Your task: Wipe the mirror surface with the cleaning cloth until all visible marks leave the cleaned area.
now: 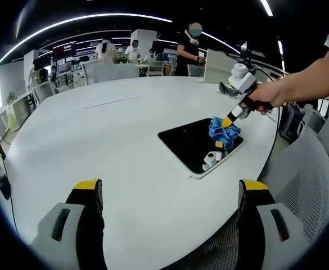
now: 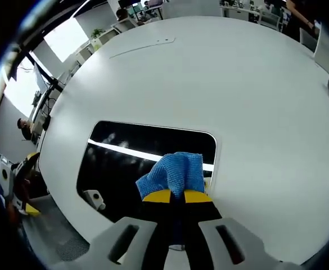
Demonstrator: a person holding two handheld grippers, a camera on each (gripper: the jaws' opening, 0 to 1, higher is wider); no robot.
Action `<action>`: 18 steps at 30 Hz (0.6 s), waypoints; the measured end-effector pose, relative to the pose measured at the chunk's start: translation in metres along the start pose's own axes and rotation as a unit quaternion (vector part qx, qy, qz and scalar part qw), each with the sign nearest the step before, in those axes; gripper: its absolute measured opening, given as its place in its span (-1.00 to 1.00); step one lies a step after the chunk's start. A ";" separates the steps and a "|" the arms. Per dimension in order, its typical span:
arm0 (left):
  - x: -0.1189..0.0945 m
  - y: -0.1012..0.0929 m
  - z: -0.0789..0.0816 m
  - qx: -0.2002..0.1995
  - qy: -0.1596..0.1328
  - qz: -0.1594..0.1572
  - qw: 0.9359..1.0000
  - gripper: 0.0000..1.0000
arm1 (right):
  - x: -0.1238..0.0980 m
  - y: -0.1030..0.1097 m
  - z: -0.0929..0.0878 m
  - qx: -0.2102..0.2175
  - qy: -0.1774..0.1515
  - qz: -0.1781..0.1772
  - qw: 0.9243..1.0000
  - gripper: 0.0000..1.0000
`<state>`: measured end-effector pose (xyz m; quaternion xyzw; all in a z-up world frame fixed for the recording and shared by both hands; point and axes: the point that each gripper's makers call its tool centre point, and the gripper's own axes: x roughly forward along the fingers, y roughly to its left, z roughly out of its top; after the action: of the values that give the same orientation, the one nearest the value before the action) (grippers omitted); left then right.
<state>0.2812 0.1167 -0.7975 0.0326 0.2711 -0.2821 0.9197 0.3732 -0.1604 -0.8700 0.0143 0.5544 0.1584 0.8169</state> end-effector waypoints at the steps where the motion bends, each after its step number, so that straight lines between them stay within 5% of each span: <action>1: 0.000 0.000 0.000 0.000 -0.001 0.000 1.000 0.98 | -0.001 0.001 -0.001 0.001 0.002 0.000 1.000 -1.00; 18: 0.000 -0.001 -0.001 0.002 0.003 -0.002 1.000 0.98 | -0.005 0.002 -0.015 0.014 0.000 0.004 1.000 -1.00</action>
<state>0.2796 0.1160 -0.7983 0.0343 0.2731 -0.2847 0.9183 0.3574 -0.1621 -0.8710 0.0280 0.5562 0.1539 0.8162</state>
